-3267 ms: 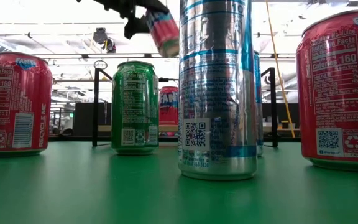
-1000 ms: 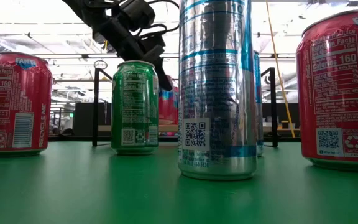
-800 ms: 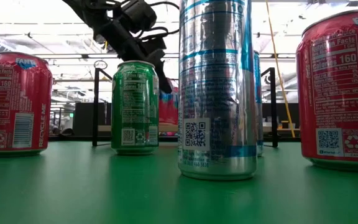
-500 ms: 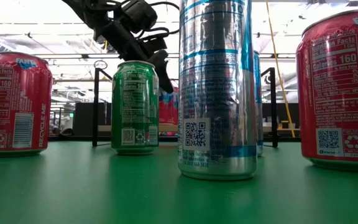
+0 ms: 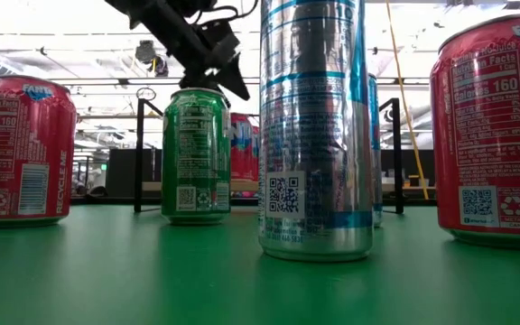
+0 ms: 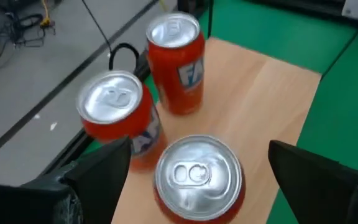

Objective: Place canned beverage on shelf
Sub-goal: Put the red soda can on the shelf aligned with the other left red soda can

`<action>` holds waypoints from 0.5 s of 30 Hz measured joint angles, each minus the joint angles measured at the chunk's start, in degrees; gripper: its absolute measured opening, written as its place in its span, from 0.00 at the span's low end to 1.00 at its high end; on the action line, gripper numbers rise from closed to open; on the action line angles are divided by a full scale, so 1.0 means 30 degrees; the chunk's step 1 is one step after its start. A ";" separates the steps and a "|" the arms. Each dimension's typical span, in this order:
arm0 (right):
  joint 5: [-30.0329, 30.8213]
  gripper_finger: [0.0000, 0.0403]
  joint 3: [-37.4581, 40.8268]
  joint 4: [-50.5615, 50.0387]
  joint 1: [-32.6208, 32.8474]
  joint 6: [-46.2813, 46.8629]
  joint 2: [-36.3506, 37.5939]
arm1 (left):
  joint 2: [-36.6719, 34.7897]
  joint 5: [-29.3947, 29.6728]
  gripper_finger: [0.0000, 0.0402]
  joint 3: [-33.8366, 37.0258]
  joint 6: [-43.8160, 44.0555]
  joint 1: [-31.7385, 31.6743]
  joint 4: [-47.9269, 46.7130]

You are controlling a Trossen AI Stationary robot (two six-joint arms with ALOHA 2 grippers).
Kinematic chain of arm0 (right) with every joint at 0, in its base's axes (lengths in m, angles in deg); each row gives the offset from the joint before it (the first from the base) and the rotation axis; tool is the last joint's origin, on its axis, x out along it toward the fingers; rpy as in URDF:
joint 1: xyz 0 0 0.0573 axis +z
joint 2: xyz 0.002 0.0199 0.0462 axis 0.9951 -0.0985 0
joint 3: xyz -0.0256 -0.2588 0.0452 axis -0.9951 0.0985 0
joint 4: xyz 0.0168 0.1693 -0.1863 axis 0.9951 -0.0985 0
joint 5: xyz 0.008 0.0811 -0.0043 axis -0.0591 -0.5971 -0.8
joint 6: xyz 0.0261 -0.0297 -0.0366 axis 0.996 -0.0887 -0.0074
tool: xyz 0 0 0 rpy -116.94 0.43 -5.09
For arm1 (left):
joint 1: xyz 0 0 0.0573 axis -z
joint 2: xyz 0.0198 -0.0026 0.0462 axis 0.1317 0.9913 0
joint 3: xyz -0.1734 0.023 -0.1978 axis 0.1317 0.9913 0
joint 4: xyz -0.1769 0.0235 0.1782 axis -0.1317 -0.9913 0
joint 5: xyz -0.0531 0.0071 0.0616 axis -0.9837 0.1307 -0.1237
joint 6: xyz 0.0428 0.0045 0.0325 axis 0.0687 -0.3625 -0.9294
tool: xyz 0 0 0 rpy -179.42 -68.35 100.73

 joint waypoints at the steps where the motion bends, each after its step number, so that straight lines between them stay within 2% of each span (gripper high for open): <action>1: 0.0004 0.93 0.0000 -0.0022 -0.0001 -0.0064 0.0000 | -0.0328 -0.0058 0.93 -0.0043 0.0036 -0.0007 -0.0626; 8: -0.0020 0.93 0.0000 -0.0440 0.0003 -0.0909 0.0000 | -0.2154 -0.1192 0.89 -0.0210 0.1854 0.0008 -0.4510; 12: -0.0029 0.93 0.0000 -0.0504 0.0003 -0.1377 0.0000 | -0.2189 -0.2483 0.80 -0.0072 0.1751 0.0004 -0.6195; 15: -0.0022 0.93 0.0000 -0.0489 0.0003 -0.1489 0.0000 | -0.1968 -0.2681 0.72 0.0611 0.1446 0.0022 -0.5563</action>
